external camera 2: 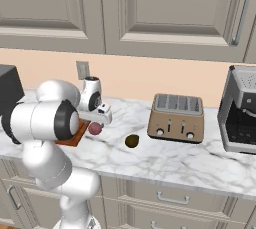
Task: Place the avocado, onion, tomato, and bell pepper on the cutting board.
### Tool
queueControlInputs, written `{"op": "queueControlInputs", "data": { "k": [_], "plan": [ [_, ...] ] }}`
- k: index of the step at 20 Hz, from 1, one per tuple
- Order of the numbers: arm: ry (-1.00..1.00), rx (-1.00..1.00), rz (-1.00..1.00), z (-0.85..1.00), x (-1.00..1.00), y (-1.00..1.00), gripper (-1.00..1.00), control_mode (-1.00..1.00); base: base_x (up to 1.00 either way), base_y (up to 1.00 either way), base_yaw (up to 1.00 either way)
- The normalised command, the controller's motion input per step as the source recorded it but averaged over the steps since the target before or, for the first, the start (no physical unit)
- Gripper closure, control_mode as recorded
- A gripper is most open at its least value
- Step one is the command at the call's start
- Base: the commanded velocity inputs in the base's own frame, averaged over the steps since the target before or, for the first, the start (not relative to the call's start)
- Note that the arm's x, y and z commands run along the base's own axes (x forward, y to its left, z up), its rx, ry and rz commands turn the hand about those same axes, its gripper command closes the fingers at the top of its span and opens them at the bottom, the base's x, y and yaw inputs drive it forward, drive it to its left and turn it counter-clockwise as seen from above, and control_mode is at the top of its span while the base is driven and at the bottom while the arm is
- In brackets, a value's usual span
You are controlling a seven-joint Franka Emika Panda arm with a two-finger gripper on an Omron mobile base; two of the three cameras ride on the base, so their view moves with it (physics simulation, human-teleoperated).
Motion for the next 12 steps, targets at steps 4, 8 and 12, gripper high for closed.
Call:
{"op": "queueControlInputs", "data": {
  "k": [4, 8, 12],
  "plan": [
    [0.0, 0.0, 0.0, -0.19, 0.0, 0.0, -1.0, -1.0, 0.0, 0.0, 0.0],
    [-0.01, 0.0, 0.0, -0.19, 0.0, 0.0, -1.0, -1.0, 0.0, 0.0, 0.0],
    [-0.03, 0.0, 0.0, -0.19, 0.0, 0.0, -1.0, -1.0, 0.0, 0.0, 0.0]
  ]
}}
